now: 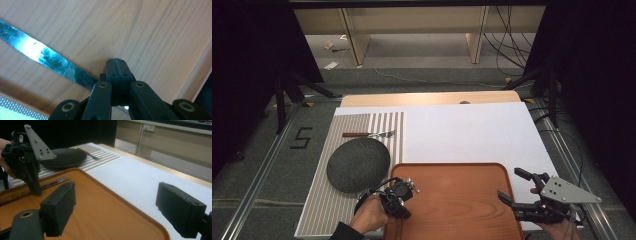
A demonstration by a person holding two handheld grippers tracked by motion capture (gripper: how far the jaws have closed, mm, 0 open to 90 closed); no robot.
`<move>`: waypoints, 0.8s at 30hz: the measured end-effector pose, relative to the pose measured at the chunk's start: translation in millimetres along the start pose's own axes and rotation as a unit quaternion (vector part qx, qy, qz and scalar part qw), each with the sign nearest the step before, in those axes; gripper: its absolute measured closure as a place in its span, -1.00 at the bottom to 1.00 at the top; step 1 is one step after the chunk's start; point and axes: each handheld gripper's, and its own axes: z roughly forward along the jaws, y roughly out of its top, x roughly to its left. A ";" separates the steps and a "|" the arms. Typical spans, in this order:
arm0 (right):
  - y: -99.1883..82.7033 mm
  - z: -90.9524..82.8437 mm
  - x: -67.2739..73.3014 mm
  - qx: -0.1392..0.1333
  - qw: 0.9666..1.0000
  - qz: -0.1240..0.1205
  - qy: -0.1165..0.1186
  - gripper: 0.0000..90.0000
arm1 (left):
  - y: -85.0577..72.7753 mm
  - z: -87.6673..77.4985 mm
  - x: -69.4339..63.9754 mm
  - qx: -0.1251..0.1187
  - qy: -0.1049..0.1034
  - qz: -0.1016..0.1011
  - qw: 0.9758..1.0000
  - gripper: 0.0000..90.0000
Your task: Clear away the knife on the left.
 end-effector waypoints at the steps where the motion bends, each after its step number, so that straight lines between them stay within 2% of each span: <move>1: 0.0 0.1 0.0 0.000 1.000 0.000 0.000 -0.61 | -1.1 -0.5 0.8 0.002 0.000 0.000 1.000 0.99; 8: 0.0 0.1 0.1 0.000 1.000 0.000 0.000 -0.61 | -5.4 -3.2 5.2 0.010 0.004 -0.004 1.000 0.99; 24: 0.0 0.5 0.9 0.001 1.000 -0.005 0.000 -0.61 | -9.1 -6.3 11.3 -0.004 0.011 -0.013 1.000 0.99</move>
